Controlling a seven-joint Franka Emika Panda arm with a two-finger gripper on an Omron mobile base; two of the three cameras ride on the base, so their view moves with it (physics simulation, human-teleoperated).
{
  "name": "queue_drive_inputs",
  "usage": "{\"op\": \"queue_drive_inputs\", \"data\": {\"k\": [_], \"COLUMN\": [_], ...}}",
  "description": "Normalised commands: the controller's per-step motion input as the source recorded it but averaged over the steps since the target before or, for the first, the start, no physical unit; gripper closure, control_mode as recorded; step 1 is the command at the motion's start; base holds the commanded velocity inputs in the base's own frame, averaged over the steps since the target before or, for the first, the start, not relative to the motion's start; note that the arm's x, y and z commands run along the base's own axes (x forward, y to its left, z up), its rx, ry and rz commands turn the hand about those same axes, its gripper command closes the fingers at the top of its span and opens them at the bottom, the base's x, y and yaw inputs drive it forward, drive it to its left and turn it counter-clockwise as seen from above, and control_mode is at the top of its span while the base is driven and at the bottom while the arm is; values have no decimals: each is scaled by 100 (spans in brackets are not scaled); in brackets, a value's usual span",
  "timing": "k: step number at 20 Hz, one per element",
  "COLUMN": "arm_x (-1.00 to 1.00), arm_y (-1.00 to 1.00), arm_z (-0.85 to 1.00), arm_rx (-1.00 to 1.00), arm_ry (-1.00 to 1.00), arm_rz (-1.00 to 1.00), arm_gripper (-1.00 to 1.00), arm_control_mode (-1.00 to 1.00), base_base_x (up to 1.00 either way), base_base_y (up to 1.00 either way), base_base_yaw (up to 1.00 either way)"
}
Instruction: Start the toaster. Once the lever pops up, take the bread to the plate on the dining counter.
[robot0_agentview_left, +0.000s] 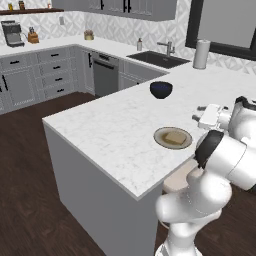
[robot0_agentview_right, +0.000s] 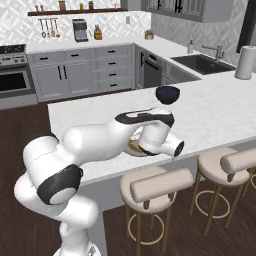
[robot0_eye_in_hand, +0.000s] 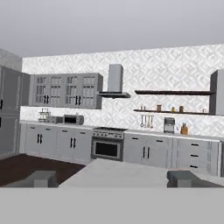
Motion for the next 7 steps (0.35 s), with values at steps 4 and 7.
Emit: {"op": "queue_drive_inputs", "data": {"k": [4,7], "arm_x": [-92,-96], "arm_y": [44,89], "arm_z": [89,71], "arm_rx": [-8,-63], "arm_ry": [-72,-74], "arm_rz": [15,5], "arm_gripper": [-100,-100], "arm_control_mode": [-100,-100], "base_base_x": [0,0], "base_base_y": [0,0], "base_base_yaw": [0,0]}}
